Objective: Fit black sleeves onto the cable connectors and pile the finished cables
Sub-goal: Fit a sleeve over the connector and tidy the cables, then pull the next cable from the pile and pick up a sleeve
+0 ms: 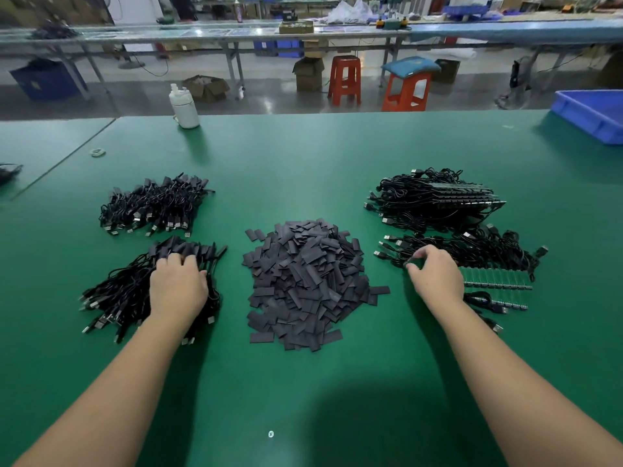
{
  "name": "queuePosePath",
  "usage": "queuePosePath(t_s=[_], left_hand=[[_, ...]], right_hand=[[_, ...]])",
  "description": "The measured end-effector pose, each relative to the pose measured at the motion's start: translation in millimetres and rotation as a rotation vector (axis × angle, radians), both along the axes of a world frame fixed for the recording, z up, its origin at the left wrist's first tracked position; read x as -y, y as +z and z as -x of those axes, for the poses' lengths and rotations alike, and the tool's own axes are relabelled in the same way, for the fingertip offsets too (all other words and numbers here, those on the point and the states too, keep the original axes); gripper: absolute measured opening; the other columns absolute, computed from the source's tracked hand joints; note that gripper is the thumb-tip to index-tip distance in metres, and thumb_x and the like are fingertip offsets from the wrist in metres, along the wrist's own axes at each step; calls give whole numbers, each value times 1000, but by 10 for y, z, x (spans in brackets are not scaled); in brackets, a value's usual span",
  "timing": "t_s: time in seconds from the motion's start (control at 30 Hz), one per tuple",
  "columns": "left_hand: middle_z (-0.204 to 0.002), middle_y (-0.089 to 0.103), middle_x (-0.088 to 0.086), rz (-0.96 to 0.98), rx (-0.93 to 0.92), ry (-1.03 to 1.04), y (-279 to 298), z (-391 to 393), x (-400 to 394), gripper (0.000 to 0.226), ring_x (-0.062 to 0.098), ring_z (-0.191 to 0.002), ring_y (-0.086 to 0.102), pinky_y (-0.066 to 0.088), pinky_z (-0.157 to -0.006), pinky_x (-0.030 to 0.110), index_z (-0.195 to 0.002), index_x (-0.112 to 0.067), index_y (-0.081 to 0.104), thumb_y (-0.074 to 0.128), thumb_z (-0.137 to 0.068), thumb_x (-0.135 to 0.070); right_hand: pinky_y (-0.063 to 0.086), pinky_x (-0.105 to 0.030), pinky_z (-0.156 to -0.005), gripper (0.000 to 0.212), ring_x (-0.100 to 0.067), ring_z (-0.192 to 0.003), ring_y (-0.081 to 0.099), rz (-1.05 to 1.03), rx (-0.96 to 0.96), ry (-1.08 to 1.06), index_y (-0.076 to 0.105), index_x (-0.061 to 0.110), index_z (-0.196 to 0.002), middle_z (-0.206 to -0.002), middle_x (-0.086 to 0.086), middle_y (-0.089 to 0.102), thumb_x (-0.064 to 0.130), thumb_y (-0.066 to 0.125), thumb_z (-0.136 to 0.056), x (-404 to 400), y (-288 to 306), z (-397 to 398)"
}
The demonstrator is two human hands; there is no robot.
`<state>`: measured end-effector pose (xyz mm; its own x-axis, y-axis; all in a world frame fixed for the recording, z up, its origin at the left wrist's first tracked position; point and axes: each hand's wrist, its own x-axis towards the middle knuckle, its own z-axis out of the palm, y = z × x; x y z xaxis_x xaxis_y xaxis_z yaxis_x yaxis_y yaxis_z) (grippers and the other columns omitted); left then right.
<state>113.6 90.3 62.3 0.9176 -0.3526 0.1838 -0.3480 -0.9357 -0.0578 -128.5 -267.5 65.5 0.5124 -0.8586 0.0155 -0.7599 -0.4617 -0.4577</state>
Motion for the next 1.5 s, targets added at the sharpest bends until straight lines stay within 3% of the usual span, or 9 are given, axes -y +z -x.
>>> queuePosePath(t_s=[0.1, 0.2, 0.43, 0.57, 0.7, 0.83, 1.07, 1.17, 1.5], left_hand=[[-129, 58, 12, -118, 24, -160, -104, 103, 55, 40, 35, -118, 46, 41, -90, 46, -123, -11, 60, 51, -96, -39], [-153, 38, 10, -207, -116, -169, -229, 143, 78, 43, 30, -143, 27, 29, -109, 47, -132, -17, 55, 39, -101, -41], [-160, 20, 20, -213, -74, -180, -98, 247, 239, 21, 37, -148, 15, 15, -119, 51, -105, -21, 69, 52, -93, -24], [-141, 54, 9, 337, -30, -477, 144, 654, 648, 21, 26, -127, 50, 38, -109, 42, -107, -21, 75, 65, -89, -20], [-113, 66, -16, 788, -509, -491, 371, 1198, 1190, 25, 1, -92, 61, 48, -84, 20, -117, -34, 68, 62, -93, -34], [-86, 72, -9, 1000, -924, -407, 334, 1632, 1629, 29, 10, -48, 60, 48, -53, 19, -120, -17, 64, 66, -92, -25], [-62, 60, -5, 1069, -921, -266, 239, 1789, 1832, 6, 4, -39, 47, 44, -44, 21, -86, -14, 66, 71, -87, -16], [-59, 58, -9, 1058, -886, -250, 238, 1788, 1842, 13, 1, -42, 46, 41, -48, 20, -76, -18, 64, 74, -84, -19], [-56, 61, -6, 1016, -712, -209, 290, 1849, 1865, 20, 7, -42, 60, 41, -44, 14, -69, -19, 62, 72, -86, -23]], right_hand=[[40, -32, -57, 27, -22, -70, 58, -49, 25, -35, 45, 21, -106, -97, -6, 62, 18, 68, -92, -2, -1, -43], [42, -32, -60, 39, -22, -77, 59, -113, -47, 14, 50, 14, -126, -107, -7, 64, 19, 69, -92, -5, 16, -42], [42, -30, -69, 39, -22, -80, 54, -152, -90, 120, 59, 12, -132, -117, -9, 68, 27, 65, -96, 8, 241, 81], [37, -29, -57, 18, -19, -66, 54, -204, 41, 208, 66, 12, -103, -79, 1, 61, 27, 66, -94, -99, 447, 103], [32, -30, -55, 24, -19, -64, 45, -233, 130, 291, 55, 14, -75, -69, 2, 47, 27, 68, -91, -336, 572, 139], [33, -30, -56, 16, -16, -60, 44, -290, 213, 343, 64, 12, -81, -66, 1, 51, 25, 70, -90, -539, 574, 168], [36, -28, -55, 11, -12, -58, 47, -268, 269, 296, 74, 24, -95, -68, 4, 59, 31, 73, -87, -639, 523, 215], [48, -33, -68, 12, -21, -70, 61, -244, 273, 293, 76, 22, -93, -81, 0, 71, 31, 74, -86, -650, 517, 212], [46, -30, -75, 14, -22, -92, 65, -21, 281, 220, 76, 19, -97, -96, 1, 75, 28, 68, -90, -768, 456, 123]])
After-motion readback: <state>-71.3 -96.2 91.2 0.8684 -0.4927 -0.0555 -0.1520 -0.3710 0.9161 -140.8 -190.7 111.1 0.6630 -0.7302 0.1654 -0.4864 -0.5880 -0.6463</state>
